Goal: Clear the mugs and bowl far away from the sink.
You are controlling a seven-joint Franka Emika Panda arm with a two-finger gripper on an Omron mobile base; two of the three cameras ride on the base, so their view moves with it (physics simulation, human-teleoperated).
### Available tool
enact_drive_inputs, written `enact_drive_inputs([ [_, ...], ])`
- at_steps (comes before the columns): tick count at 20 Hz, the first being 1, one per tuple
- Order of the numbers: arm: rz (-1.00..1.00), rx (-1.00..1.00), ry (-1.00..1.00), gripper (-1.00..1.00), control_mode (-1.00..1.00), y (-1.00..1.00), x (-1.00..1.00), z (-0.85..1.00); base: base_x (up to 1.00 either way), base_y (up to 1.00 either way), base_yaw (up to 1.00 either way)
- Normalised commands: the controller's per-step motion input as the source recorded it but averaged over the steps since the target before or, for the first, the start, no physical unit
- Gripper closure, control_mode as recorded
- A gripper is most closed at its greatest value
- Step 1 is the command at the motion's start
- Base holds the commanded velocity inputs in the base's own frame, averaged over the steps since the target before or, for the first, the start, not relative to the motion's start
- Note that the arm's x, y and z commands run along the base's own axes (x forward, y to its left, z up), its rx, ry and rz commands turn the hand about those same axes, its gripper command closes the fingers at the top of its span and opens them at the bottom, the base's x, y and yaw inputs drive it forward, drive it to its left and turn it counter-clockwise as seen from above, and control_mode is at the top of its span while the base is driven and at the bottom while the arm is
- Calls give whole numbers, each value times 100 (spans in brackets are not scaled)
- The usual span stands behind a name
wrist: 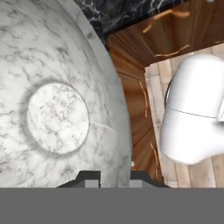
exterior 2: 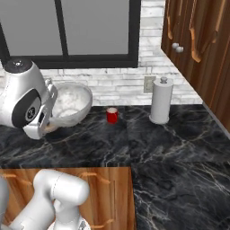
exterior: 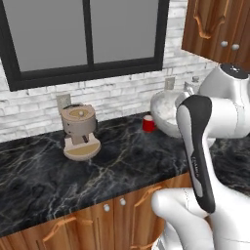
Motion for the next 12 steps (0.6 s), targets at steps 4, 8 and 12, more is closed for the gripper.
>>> enact_drive_inputs([
  [4,-4,-1,9,100,-100,-7,39,-39,0,0,0],
  [8,2,0,4,100,-100,-34,40,-38,0,0,0],
  [12,1,-4,6,100,-100,-33,50,-55,0,0,0],
])
